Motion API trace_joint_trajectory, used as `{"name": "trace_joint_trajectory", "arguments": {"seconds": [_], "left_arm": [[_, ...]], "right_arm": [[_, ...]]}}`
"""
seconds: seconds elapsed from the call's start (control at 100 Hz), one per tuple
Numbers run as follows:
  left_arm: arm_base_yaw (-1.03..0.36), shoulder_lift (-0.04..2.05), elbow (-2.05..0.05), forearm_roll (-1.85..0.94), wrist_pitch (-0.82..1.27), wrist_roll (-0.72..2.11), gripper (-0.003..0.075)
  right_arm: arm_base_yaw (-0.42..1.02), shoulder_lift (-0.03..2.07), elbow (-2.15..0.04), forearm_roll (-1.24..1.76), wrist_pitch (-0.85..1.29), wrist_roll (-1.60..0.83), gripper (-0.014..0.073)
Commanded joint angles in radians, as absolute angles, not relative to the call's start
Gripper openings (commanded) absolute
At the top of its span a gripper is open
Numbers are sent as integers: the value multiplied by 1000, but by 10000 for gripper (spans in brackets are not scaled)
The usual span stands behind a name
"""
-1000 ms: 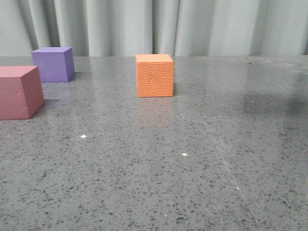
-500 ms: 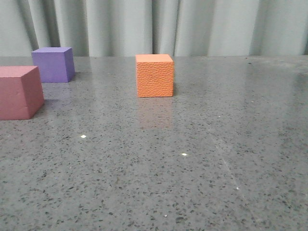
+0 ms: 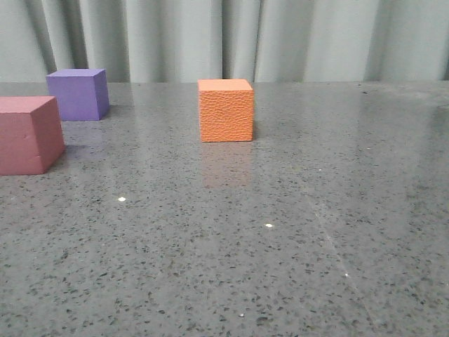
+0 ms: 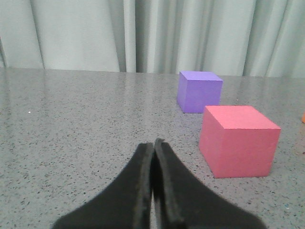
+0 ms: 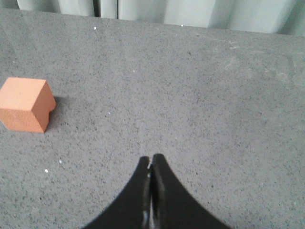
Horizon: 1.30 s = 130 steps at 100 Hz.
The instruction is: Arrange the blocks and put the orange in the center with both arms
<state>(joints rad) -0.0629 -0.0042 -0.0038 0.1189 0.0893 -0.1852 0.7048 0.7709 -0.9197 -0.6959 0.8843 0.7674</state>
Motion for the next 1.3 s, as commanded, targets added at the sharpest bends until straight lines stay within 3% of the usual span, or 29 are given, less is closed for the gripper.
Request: {"name": "trace_joint_trajectory", "arguments": {"seconds": [0.0,0.14,0.37,0.67,0.87,1.07,1.29], "left_arm": [[-70,-37,50,113,18,-186,-19],[-70,-37,50,113,18,-186,-19],[-70,-37,50,113,18,-186,-19],[-70,-37,50,113,18,-186,-19],[-70,-37,50,113,18,-186,-19],[-70,-37,50,113,16,-186,-19],[-70,-37,50,113,16,-186,-19]], "right_arm": [[700,757,-921,-747,820,761,-67],[658,691,-854,-745,733,760,-67],[421,500,-685,-620,542,721,-67],[195,170,-342,-141,276,267,-67],[105,-42,-124,-26,154,201,-67],[4,-31,-50,-19,158,212,-67],[-7,-31,15,-20,70,212,-67]]}}
